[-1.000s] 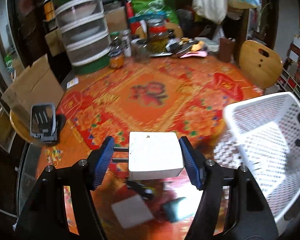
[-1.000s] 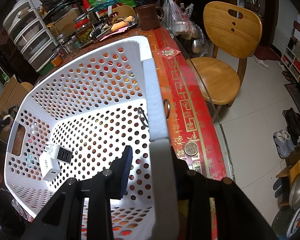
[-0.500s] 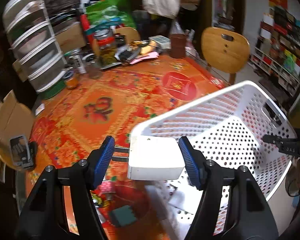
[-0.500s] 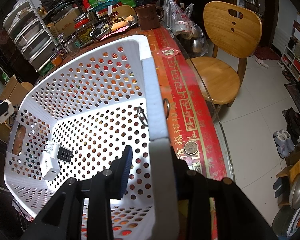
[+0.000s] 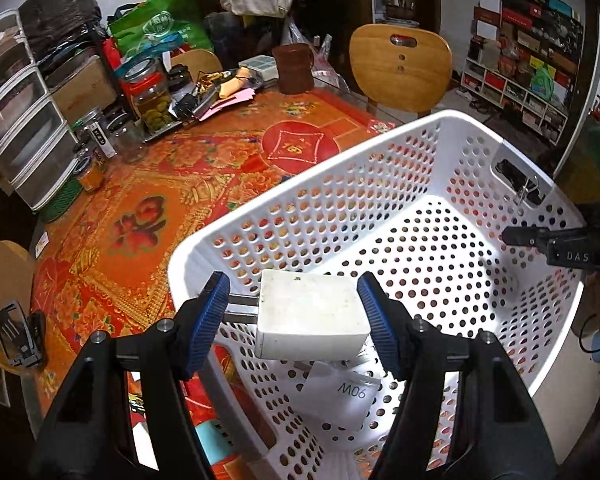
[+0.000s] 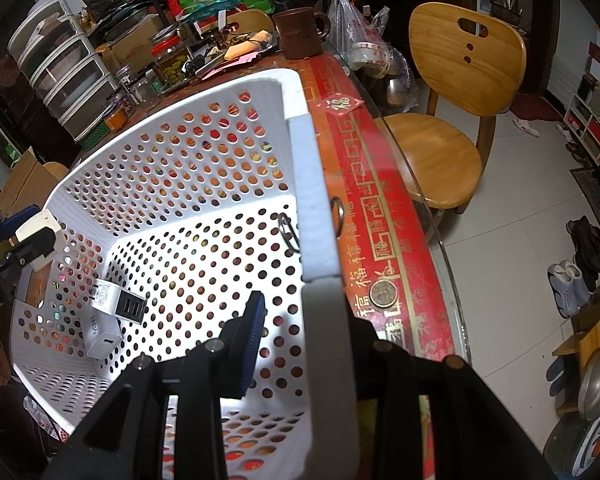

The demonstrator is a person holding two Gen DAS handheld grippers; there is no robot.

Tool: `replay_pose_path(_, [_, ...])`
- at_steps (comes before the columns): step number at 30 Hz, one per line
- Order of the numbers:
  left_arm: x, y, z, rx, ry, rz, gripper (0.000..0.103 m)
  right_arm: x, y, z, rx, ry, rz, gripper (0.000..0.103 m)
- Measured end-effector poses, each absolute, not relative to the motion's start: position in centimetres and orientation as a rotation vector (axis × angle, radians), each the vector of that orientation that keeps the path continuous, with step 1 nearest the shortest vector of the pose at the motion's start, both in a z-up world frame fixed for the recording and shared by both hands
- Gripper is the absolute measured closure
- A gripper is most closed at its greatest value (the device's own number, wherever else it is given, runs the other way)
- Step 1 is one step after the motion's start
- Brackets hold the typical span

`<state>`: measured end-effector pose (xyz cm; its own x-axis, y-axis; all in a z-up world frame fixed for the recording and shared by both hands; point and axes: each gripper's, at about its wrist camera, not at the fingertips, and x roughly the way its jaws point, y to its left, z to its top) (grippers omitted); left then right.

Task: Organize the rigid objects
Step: 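Lower the square white adapter into the basket and open the left gripper, then grasp a white adapter with prongs using the left gripper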

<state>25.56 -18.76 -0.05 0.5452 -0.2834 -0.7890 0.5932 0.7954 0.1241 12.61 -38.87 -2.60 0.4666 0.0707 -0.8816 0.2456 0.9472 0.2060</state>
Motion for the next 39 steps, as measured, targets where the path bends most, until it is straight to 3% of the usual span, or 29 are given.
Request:
replay_pose_path(6, [25.5, -19.1, -1.1, 0.419, 0.859, -0.559, 0.038, 12.6, -38.9, -2.6, 0.325, 1.086, -0.11, 0.07])
replay_pose_path(8, [25.4, -18.9, -0.7, 0.414, 0.84, -0.555, 0.028, 12.6, -38.9, -2.6, 0.325, 1.085, -0.11, 0.07])
replay_pose_path(9, [25.3, -18.7, -0.5, 0.405, 0.828, -0.557, 0.017, 12.6, -38.9, -2.6, 0.325, 1.085, -0.111, 0.07])
replay_pose_path(10, [25.3, -18.6, -0.2, 0.399, 0.82, -0.557, 0.012, 12.6, -38.9, -2.6, 0.326, 1.086, -0.111, 0.07])
replay_pose_path(14, [24.7, -16.7, 1.9, 0.358, 0.766, -0.558, 0.01, 12.6, -38.8, -2.6, 0.324, 1.087, -0.11, 0.07])
replay_pose_path(17, [24.1, -13.5, 3.6, 0.332, 0.722, -0.521, 0.001, 12.6, -38.8, -2.6, 0.324, 1.088, -0.109, 0.07])
replay_pose_path(23, [27.1, -4.3, 2.6, 0.236, 0.781, -0.363, 0.001, 12.6, -38.8, -2.6, 0.326, 1.087, -0.11, 0.07])
replay_pose_path(28, [32.3, 1.9, -4.5, 0.189, 0.977, -0.214, 0.001, 12.5, -38.8, -2.6, 0.326, 1.084, -0.108, 0.07])
replay_pose_path(39, [35.8, 0.1, -11.2, 0.143, 1.139, -0.193, 0.006, 12.6, -38.8, -2.7, 0.324, 1.083, -0.11, 0.07])
